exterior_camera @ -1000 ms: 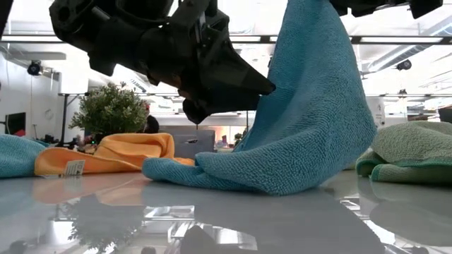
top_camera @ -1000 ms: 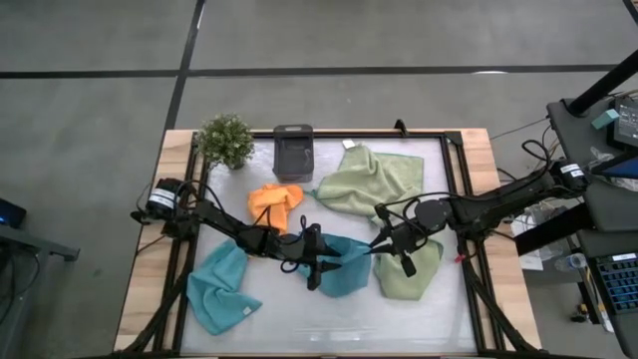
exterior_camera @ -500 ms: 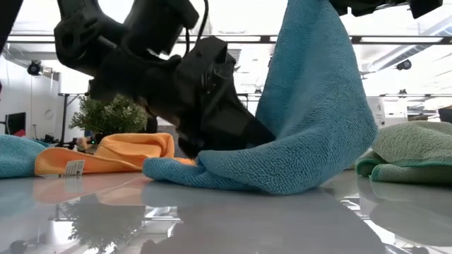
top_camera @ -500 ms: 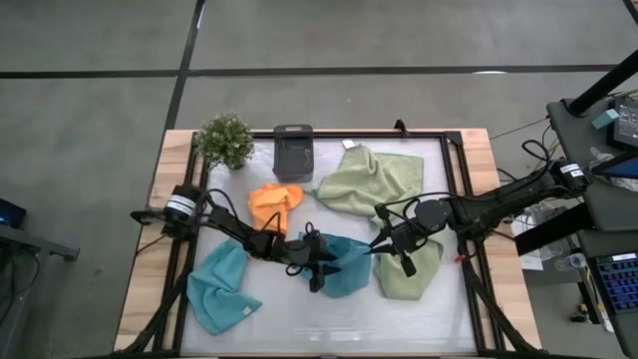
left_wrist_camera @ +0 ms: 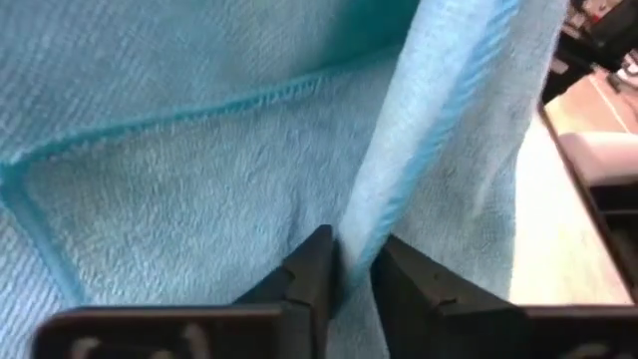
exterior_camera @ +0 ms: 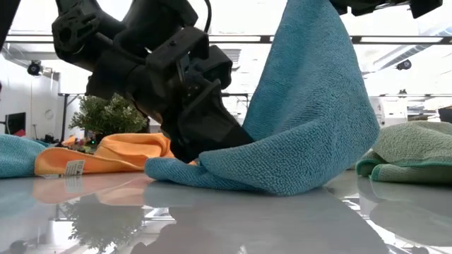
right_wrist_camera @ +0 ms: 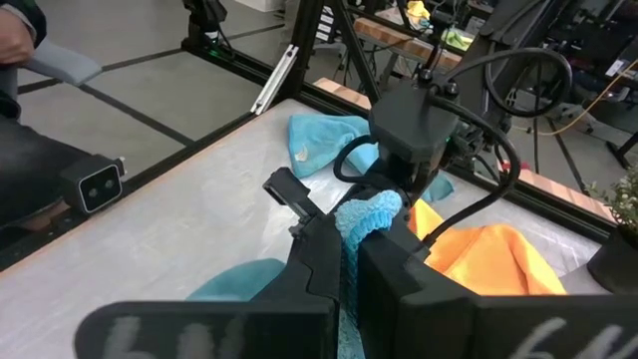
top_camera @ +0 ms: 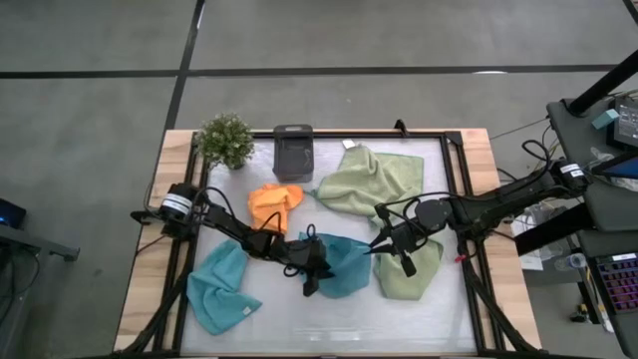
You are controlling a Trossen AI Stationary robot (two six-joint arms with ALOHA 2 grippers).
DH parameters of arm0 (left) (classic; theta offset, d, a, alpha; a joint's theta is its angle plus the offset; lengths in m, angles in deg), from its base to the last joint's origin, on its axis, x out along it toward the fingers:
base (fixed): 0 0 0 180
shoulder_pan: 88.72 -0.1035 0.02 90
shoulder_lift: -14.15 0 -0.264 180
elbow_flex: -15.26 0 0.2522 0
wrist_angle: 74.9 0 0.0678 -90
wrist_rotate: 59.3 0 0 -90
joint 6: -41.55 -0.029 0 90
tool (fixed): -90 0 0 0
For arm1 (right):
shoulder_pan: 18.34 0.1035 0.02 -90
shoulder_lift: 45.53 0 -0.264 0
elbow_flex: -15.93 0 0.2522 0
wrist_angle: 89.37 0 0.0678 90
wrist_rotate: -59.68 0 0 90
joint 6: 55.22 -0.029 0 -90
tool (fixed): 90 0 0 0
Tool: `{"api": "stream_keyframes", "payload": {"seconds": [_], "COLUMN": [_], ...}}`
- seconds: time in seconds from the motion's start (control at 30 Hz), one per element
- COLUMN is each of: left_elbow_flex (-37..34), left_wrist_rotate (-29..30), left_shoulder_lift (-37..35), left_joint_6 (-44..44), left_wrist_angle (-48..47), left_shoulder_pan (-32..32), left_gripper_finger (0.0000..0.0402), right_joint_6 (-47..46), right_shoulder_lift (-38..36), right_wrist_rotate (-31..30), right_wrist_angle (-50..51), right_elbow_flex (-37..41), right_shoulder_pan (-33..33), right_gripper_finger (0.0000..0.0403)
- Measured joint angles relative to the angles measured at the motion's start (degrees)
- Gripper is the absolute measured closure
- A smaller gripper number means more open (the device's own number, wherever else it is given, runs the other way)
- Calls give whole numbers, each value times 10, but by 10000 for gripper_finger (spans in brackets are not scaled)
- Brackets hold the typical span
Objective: Fold microfiber towels
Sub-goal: Fold the right blue towel
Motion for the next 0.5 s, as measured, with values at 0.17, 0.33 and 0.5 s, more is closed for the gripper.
{"api": "stream_keyframes", "payload": {"seconds": [0.17,0.33,0.5], "left_elbow_flex": [0,0,2], "left_wrist_rotate": [-15,-16,-19], "left_shoulder_lift": [0,-7,-51], "left_joint_6": [1,1,1], "left_wrist_angle": [-3,-7,-54], "left_shoulder_pan": [0,0,3], "left_gripper_finger": [397,401,401], "right_joint_6": [0,0,-12], "right_shoulder_lift": [0,0,-2], "right_wrist_rotate": [0,0,-3], "right_wrist_angle": [0,0,1], "right_elbow_flex": [0,0,0], "right_shoulder_pan": [0,0,0], "right_gripper_finger": [394,394,394]}}
